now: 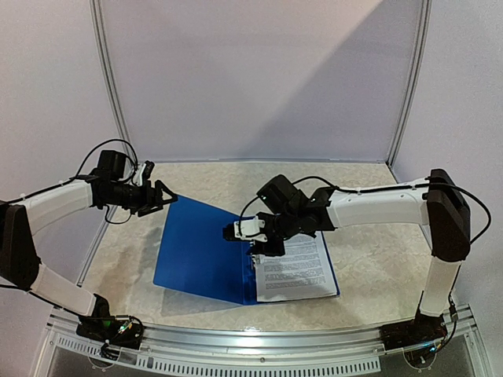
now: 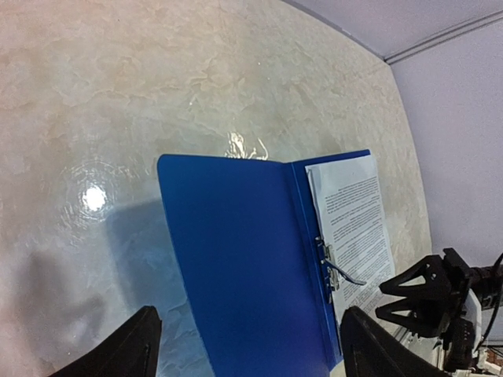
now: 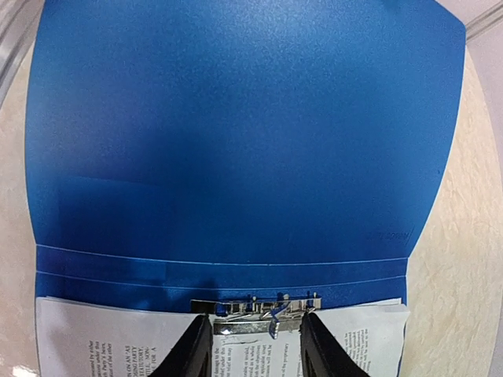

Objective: Put the files into the folder

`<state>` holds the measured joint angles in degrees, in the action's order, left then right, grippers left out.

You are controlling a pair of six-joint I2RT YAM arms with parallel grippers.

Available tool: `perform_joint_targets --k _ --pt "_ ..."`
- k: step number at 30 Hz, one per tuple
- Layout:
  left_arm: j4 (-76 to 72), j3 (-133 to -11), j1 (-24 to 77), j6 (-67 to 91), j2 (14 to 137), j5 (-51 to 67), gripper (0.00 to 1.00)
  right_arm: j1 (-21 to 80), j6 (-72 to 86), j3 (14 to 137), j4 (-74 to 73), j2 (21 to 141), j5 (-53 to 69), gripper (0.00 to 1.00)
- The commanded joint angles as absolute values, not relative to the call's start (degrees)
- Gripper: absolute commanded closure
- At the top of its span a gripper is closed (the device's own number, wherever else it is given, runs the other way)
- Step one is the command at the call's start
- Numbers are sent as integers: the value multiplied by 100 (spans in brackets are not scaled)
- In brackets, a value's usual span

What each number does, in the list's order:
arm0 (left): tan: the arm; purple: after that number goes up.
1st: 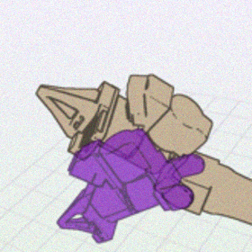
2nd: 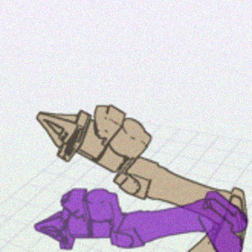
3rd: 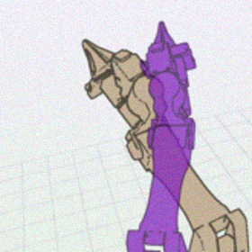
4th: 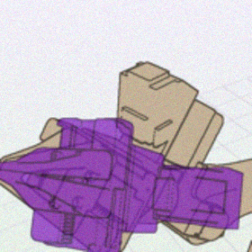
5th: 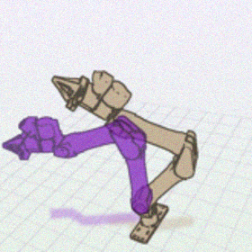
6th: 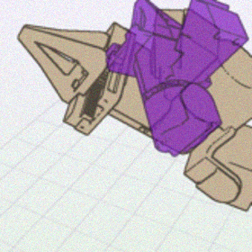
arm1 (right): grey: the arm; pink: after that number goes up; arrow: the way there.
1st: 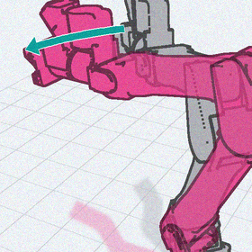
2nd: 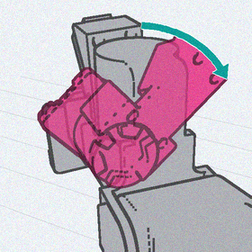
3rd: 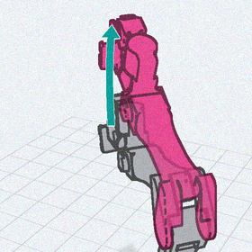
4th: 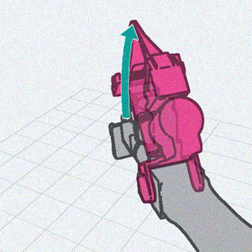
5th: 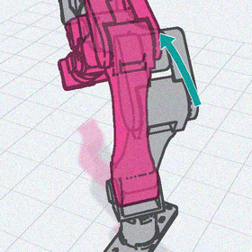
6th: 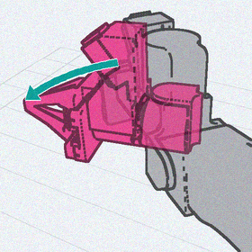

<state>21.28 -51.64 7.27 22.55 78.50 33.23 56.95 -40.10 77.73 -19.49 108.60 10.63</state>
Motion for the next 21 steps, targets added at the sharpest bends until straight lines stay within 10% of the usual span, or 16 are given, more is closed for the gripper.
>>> perform_joint_targets --k 1,21 --pt "2087 -5194 719 2206 7961 3394 20 5525 -4316 7988 -2248 11098 1173 63" --pt "2079 -5203 717 2223 8017 3410 20 5523 -4116 7976 -2043 11316 930 81"
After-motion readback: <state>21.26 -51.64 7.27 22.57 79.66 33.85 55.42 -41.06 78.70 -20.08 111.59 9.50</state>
